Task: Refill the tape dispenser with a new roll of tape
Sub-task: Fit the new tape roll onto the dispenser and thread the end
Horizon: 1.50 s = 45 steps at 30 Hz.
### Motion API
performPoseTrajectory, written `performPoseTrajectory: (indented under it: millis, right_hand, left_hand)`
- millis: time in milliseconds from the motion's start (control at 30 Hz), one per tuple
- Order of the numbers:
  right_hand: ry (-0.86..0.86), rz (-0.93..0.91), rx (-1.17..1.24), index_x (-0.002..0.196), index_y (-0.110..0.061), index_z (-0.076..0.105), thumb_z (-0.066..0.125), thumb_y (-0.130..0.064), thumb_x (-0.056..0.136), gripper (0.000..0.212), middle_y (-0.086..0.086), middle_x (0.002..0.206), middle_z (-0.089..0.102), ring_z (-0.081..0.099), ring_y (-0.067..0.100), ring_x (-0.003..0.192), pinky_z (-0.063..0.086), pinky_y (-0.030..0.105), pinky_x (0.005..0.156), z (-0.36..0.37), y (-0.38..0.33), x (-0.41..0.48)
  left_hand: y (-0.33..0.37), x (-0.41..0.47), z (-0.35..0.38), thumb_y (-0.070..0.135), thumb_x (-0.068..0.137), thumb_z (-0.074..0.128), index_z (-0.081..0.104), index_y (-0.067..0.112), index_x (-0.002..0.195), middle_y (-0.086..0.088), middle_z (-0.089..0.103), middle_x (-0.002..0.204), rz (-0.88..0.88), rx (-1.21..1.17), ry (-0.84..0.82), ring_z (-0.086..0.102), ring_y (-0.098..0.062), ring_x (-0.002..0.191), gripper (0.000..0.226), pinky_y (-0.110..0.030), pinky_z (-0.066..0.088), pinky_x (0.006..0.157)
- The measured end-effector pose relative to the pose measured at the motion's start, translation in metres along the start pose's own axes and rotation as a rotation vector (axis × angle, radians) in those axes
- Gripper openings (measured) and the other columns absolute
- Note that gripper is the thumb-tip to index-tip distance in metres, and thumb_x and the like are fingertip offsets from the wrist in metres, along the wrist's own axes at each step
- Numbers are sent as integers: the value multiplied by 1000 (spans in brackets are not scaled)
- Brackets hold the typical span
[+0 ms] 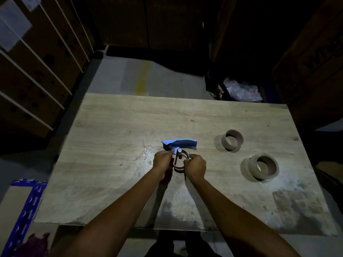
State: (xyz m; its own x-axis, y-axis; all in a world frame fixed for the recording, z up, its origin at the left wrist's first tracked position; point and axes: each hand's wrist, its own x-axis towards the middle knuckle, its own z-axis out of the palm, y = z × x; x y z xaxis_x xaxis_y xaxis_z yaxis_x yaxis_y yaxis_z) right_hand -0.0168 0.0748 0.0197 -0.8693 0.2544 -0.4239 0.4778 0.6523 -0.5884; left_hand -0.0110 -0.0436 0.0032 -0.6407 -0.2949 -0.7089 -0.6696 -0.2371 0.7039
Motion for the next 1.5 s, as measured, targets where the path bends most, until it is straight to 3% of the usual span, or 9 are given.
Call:
performPoseTrajectory:
  millis: [100,200,367,467,567,800,1000,1167,1500]
  right_hand:
    - [2,31,2,94,-13,76,57,-8,85,22,15,88,74,68,32,86,47,30,68,10,3,2]
    - [21,65,-2,101,-18,75,56,-10,87,25,10,93,74,67,27,86,42,26,65,16,6,2]
    - [18,56,17,97,-19,75,57,-16,90,20,6,86,74,65,20,74,50,28,65,15,10,5]
    - [2,44,132,107,-22,72,64,-30,87,24,4,93,74,71,23,85,60,40,75,13,14,2]
    - [26,28,193,130,-15,61,66,-30,89,44,10,114,71,68,22,104,54,33,91,-4,16,-3]
    - [160,-85,113,130,-13,62,64,-24,91,41,7,127,67,64,20,113,47,29,95,-77,39,6]
    - [315,-128,53,122,-8,65,64,-23,89,36,12,117,70,67,26,101,54,37,86,-149,86,29]
    - [435,-123,-160,109,-8,70,63,-23,85,29,12,112,68,60,31,108,53,40,86,-192,121,50]
    - [260,-211,-512,110,-13,72,66,-41,86,38,6,116,69,65,23,100,55,34,85,-212,162,84]
  left_hand:
    - [-12,5,-7,25,67,71,75,24,70,-4,76,82,109,200,-23,72,-31,81,5,-38,54,72]
    - [-15,2,-11,10,78,74,77,18,90,-5,76,96,225,343,-54,72,-26,90,15,-40,58,85]
    - [-11,4,-11,7,83,72,75,9,101,-9,75,96,304,435,-62,72,-24,87,19,-42,59,85]
    - [-8,3,-5,7,85,69,72,7,109,-8,73,99,362,503,-2,70,-21,88,24,-34,57,80]
    - [4,-3,9,12,86,71,69,9,111,-6,69,106,521,574,98,65,-19,92,25,-28,50,78]
    - [26,-22,64,6,88,68,70,8,98,-5,66,97,715,572,-59,63,-14,88,10,-21,46,79]
    - [14,-34,126,10,89,68,71,11,89,-3,70,84,693,572,-203,64,-14,79,3,-16,45,67]
    - [4,-45,172,9,89,67,73,8,90,-3,71,83,667,583,-266,65,-16,80,6,-28,51,74]
    - [-15,-52,236,10,89,69,72,10,98,-3,72,92,632,662,-357,64,-7,80,10,-13,50,73]
